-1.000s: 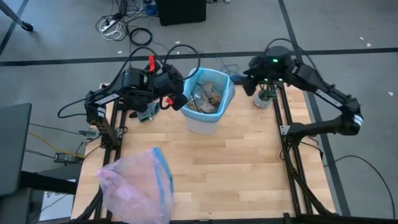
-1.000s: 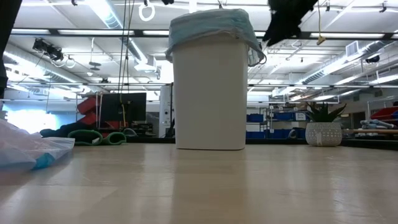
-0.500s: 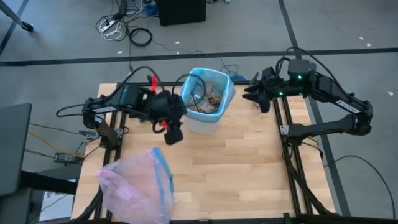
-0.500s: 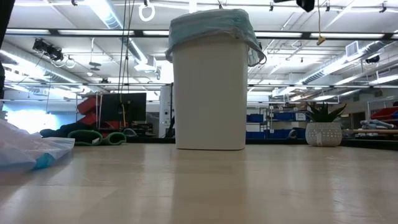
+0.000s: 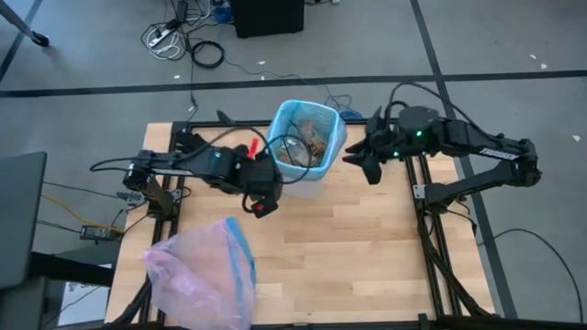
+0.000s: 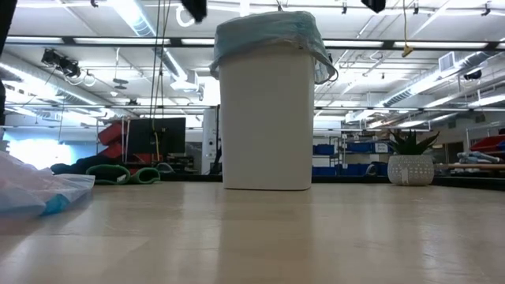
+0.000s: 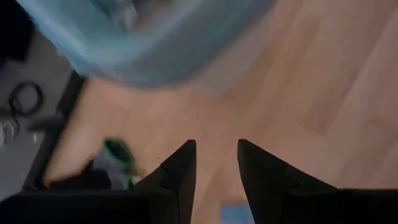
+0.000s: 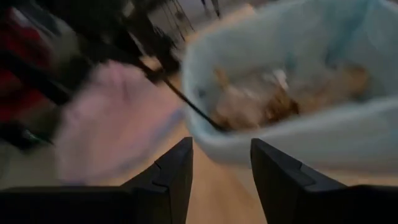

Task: Place trash/remove bag and relplace
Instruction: Remove the trash bag from the trash bin

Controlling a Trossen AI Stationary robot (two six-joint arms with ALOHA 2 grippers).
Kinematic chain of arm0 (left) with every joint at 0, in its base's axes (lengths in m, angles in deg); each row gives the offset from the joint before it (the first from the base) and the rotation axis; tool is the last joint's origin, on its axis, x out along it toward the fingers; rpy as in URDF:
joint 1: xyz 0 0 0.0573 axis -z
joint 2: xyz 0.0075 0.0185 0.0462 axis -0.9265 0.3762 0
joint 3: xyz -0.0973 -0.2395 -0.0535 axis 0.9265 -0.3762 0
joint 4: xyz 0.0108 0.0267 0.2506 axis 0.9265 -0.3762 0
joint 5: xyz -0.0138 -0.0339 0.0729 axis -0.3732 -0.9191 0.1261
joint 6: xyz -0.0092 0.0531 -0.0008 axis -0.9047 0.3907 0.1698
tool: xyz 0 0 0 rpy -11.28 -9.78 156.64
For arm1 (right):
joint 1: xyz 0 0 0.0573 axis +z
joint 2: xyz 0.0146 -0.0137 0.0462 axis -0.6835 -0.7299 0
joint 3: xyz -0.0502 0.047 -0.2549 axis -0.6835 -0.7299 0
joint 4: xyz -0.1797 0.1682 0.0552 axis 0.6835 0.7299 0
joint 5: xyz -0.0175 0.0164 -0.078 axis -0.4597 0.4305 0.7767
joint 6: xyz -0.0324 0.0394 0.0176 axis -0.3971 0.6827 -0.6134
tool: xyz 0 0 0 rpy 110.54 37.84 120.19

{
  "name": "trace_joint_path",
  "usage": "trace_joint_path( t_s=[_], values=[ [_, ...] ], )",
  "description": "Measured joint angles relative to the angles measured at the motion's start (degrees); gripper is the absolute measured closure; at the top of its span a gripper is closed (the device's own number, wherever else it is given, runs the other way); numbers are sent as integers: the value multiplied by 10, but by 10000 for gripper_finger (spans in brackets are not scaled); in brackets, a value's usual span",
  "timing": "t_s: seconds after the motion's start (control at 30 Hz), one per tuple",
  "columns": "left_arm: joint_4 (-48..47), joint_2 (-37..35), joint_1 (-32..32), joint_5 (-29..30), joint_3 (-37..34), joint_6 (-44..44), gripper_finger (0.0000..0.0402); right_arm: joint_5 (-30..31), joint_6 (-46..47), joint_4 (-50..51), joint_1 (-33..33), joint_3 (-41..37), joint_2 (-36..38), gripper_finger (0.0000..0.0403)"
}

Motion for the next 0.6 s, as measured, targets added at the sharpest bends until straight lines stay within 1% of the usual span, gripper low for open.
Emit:
trace_joint_path(
  t_s=[0.1, 0.2, 0.23, 0.33, 0.4, 0.47, 0.5, 0.6],
  values=[
    [-2, -20, 9, -40, -53, -20, 275, 61, -7, 81, 13, 0, 3, 255],
    [-2, -42, 18, -50, -76, -39, 275, 113, 3, 149, 17, 0, 19, 252],
    [-1, -47, 19, -46, -79, -48, 275, 128, 9, 162, 18, 0, 27, 251],
    [-1, -73, 13, -11, -81, -79, 275, 170, 24, 189, 17, 0, 53, 250],
    [2, -98, 3, 9, -81, -101, 275, 192, 30, 175, 12, -8, 71, 250],
    [6, -122, -8, 26, -80, -121, 275, 186, 30, 144, -4, -33, 95, 254],
    [10, -132, -14, 35, -80, -128, 275, 172, 32, 125, -15, -49, 106, 256],
    [50, -161, -36, 44, -80, -134, 275, 100, 44, 51, -64, -120, 141, 266]
  ],
)
